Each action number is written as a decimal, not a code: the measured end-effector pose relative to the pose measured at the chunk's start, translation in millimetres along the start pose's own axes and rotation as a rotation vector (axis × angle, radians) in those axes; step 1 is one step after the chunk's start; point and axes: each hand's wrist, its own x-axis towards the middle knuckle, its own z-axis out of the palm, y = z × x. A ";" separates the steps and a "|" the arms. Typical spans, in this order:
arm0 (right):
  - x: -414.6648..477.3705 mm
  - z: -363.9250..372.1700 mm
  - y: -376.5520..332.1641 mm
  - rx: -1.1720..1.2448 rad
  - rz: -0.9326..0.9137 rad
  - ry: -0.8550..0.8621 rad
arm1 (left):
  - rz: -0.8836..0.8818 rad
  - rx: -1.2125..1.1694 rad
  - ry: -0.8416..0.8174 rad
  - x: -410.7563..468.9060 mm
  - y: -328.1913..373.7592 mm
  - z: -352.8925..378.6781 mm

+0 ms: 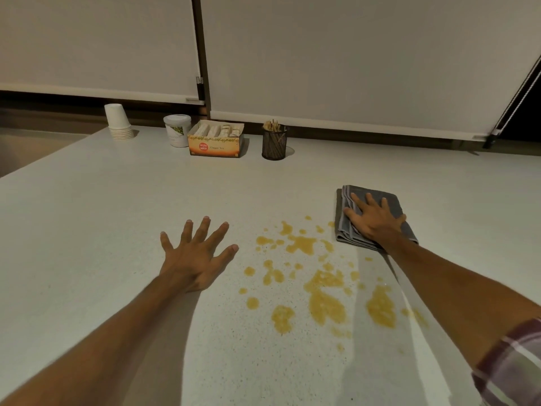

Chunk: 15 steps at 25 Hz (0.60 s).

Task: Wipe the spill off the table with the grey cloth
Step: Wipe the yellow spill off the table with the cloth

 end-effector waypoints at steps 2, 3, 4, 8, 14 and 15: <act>6.2 4.0 -26.4 0.006 -0.027 -0.013 | 0.002 -0.002 0.001 0.0 -0.2 0.3; 6.9 7.3 -42.3 0.004 -0.051 -0.020 | 0.003 -0.008 -0.001 0.1 -0.9 0.1; 5.6 10.5 -58.3 -0.001 -0.079 -0.028 | 0.005 -0.015 -0.003 0.3 -1.0 -0.3; -9.4 21.1 -95.1 -0.034 -0.212 -0.072 | 0.007 -0.028 -0.019 -1.0 0.0 -2.1; -12.9 15.6 -65.4 -0.057 -0.156 -0.040 | 0.002 -0.020 -0.016 -4.6 2.1 -4.6; -10.5 15.4 -68.8 -0.038 -0.144 -0.033 | 0.002 -0.020 -0.017 -4.8 2.7 -4.8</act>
